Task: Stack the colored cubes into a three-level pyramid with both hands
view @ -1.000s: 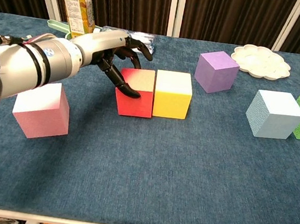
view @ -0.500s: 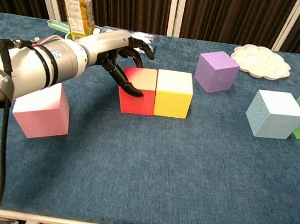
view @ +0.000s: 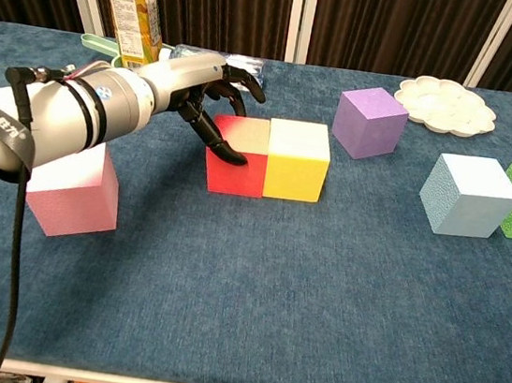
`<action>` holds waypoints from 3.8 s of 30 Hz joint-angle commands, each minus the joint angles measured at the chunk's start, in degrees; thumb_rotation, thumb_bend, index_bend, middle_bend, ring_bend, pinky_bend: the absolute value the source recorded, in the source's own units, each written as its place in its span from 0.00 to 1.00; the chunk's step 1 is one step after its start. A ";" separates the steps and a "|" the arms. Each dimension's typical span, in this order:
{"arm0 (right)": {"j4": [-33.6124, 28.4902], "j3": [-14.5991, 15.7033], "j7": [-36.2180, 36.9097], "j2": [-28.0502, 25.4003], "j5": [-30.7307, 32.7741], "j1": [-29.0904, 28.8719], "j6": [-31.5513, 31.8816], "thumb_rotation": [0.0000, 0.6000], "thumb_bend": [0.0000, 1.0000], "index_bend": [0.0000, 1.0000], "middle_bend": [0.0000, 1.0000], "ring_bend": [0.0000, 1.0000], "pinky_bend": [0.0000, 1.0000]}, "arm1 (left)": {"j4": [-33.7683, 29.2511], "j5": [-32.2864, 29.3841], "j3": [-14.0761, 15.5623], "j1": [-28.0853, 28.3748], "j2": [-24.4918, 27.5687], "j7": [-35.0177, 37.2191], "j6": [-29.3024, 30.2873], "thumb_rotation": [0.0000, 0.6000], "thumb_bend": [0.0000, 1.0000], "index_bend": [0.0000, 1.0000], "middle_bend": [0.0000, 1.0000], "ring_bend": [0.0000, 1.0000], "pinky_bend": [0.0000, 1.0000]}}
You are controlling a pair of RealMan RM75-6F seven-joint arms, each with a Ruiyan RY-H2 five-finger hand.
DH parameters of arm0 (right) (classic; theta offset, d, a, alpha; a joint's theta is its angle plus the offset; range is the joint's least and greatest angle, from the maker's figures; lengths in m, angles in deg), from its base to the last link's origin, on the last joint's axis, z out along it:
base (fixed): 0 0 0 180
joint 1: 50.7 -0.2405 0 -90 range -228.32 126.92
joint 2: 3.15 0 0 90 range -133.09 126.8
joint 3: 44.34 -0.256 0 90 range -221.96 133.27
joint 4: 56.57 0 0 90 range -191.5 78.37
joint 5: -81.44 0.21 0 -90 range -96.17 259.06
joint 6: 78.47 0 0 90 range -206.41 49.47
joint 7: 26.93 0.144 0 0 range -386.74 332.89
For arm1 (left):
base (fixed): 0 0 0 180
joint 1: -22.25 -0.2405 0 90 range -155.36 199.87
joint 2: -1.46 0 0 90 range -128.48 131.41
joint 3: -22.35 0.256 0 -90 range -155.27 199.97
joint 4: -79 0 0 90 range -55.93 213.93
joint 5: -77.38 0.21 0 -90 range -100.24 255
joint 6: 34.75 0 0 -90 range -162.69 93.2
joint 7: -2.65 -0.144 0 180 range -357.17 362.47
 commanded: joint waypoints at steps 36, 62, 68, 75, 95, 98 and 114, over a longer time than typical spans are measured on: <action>-0.07 0.07 -0.66 0.00 1.40 -0.11 -1.16 1.00 0.00 0.00 0.00 0.00 0.00 | 1.13 -0.12 -0.28 0.34 -0.52 0.84 -0.21 1.00 0.17 0.21 0.42 0.12 0.12; -0.47 0.14 -1.31 -0.17 2.44 -0.20 -2.08 1.00 0.00 0.00 0.00 0.00 0.00 | 1.68 -0.31 -0.23 0.58 -0.81 1.14 -0.54 1.00 0.17 0.21 0.42 0.12 0.12; -0.55 0.07 -1.17 -0.34 2.61 -0.13 -2.04 1.00 0.00 0.00 0.00 0.00 0.00 | 1.34 -0.28 -0.34 0.56 -0.70 1.37 -0.55 1.00 0.17 0.21 0.42 0.12 0.12; -0.77 0.12 -1.19 -0.46 2.33 -0.10 -1.79 1.00 0.00 0.00 0.00 0.00 0.00 | 1.09 -0.06 -0.42 0.50 -0.66 1.51 -0.23 1.00 0.17 0.21 0.42 0.12 0.12; -0.81 0.02 -1.11 -0.64 2.56 0.01 -1.67 1.00 0.00 0.00 0.00 0.00 0.00 | 1.23 0.06 -0.43 0.30 -0.48 2.41 -0.79 1.00 0.17 0.21 0.42 0.12 0.12; -0.81 0.02 -1.11 -0.64 2.55 -0.05 -1.75 1.00 0.00 0.00 0.00 0.00 0.00 | 1.06 0.12 -0.42 0.25 -0.34 2.37 -0.65 1.00 0.17 0.21 0.42 0.12 0.12; -1.01 0.04 -1.35 -0.68 2.69 -0.04 -1.80 1.00 0.00 0.00 0.00 0.00 0.00 | 1.74 -0.06 -0.59 0.56 -1.02 2.37 -0.53 1.00 0.17 0.21 0.42 0.12 0.12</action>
